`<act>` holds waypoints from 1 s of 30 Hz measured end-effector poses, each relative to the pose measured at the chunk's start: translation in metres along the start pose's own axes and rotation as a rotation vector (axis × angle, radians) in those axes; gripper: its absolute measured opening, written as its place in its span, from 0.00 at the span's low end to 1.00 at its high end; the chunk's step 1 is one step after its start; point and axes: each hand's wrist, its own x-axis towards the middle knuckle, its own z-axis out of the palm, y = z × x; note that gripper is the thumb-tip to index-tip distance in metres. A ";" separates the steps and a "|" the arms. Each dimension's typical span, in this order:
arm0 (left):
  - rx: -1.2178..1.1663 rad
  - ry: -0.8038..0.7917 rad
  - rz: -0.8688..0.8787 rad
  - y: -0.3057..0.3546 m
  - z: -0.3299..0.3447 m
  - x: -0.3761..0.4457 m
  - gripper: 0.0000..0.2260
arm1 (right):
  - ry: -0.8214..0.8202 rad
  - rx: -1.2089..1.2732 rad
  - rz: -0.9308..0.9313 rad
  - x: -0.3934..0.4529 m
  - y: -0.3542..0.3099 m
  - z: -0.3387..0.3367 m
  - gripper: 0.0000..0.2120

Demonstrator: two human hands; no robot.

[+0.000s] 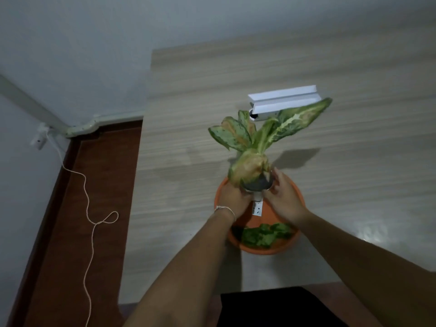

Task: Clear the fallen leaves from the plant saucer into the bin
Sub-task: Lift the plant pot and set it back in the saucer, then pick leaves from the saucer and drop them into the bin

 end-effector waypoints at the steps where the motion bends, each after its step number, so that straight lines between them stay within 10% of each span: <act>1: -0.042 -0.001 -0.004 -0.003 0.003 -0.002 0.21 | -0.004 -0.102 -0.013 -0.001 0.009 -0.003 0.32; 9: 0.240 -0.091 0.078 -0.030 0.009 -0.001 0.22 | -0.001 -0.024 -0.001 -0.009 0.021 -0.008 0.32; 16: 0.640 -0.543 0.100 -0.042 0.011 -0.030 0.22 | -0.418 -0.754 0.054 -0.035 0.046 -0.014 0.28; 30: 0.661 -0.422 0.143 -0.047 0.034 -0.040 0.11 | -0.378 -0.934 -0.072 -0.038 0.065 -0.005 0.13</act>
